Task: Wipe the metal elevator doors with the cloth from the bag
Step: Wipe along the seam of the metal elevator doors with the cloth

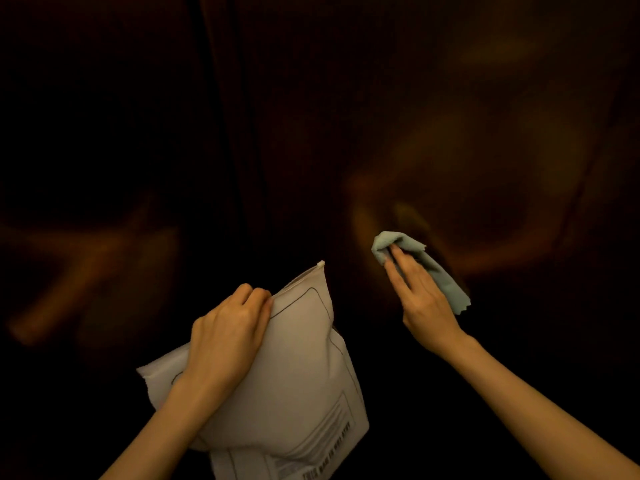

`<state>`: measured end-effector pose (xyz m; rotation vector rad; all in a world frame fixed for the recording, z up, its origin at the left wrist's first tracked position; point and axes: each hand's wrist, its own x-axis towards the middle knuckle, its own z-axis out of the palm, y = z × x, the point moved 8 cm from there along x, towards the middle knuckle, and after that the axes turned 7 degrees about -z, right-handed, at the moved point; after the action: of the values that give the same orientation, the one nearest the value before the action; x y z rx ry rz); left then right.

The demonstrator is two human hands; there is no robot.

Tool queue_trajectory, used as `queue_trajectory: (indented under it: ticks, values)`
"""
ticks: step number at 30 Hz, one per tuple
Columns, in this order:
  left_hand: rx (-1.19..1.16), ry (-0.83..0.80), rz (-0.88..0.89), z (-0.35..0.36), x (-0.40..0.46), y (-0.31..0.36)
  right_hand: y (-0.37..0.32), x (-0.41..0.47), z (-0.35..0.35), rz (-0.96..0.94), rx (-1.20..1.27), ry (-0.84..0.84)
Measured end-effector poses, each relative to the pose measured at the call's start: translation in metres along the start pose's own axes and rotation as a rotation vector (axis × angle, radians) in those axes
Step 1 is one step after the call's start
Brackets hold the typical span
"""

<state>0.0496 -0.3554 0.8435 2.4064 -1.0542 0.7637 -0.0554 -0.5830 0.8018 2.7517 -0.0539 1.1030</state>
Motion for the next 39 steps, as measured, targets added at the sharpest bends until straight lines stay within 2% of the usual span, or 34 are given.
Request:
queue_trajectory:
  ticks: [5, 11, 17, 20, 27, 32, 36, 39]
  values:
    - [0.089, 0.025, -0.083, -0.028, 0.001, -0.057, -0.041, 0.07, 0.027, -0.067, -0.041, 0.003]
    - [0.15, 0.047, -0.127, -0.045, 0.007, -0.077, -0.06, 0.157, 0.041, -0.106, -0.037, -0.059]
    - [0.258, 0.112, -0.175, -0.053, 0.039, -0.104, -0.07, 0.265, 0.052, 0.012, 0.421, 0.072]
    - [0.252, 0.125, -0.219, -0.06, 0.054, -0.103, -0.07, 0.292, 0.049, 0.072, 0.528, 0.123]
    - [0.316, 0.153, -0.268, -0.058, 0.058, -0.078, -0.051, 0.255, 0.081, 0.099, 0.586, 0.187]
    - [0.392, 0.13, -0.297, -0.055, 0.064, -0.064, -0.046, 0.204, 0.128, 0.081, 0.621, 0.06]
    - [0.412, 0.139, -0.273, -0.054, 0.078, -0.051, -0.034, 0.237, 0.098, 0.068, 0.544, 0.104]
    - [0.409, 0.13, -0.276, -0.055, 0.087, -0.048, -0.023, 0.282, 0.051, 0.05, 0.525, 0.213]
